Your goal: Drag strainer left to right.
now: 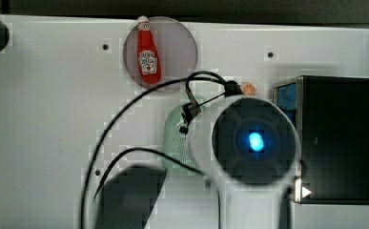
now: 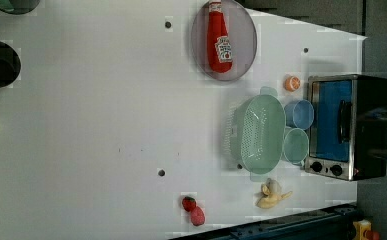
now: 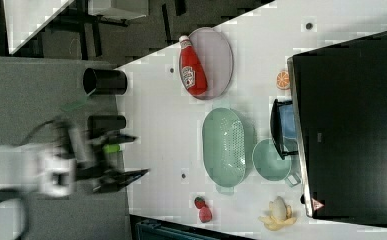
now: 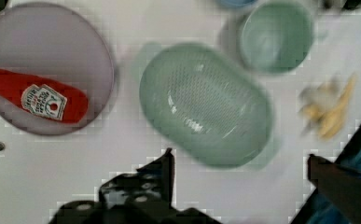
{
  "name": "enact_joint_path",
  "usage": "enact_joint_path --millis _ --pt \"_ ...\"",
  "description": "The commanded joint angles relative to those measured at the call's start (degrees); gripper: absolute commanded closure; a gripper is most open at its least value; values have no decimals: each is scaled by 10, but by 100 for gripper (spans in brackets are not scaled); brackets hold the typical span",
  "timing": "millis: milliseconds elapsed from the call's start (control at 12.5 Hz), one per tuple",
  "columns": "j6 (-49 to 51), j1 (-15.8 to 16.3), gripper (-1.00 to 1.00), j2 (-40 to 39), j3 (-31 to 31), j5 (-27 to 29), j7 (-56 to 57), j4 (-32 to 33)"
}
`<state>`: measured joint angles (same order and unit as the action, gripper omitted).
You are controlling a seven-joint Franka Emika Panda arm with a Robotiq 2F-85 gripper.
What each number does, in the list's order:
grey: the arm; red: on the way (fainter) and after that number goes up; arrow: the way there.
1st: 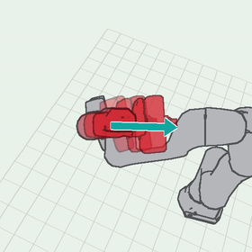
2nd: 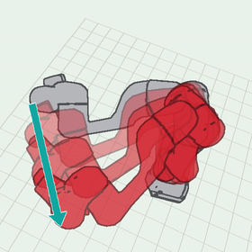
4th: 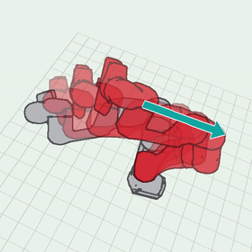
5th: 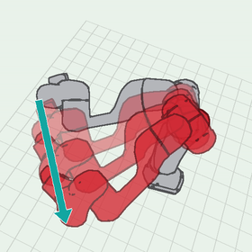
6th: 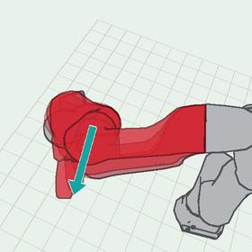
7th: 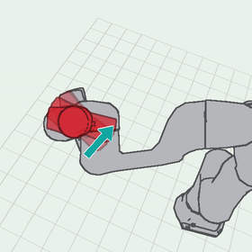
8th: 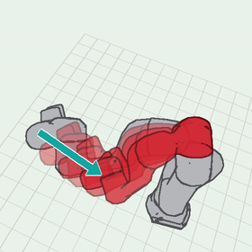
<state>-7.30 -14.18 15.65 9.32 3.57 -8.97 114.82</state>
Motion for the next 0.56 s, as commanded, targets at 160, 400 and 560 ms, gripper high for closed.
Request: enact_joint_path --millis 160,400,560 --pt "102 1 -100 13 -4 -20 67 -54" --pt "104 1 -100 13 -11 -18 90 -71" --pt "104 1 -100 12 -14 -19 92 -70"
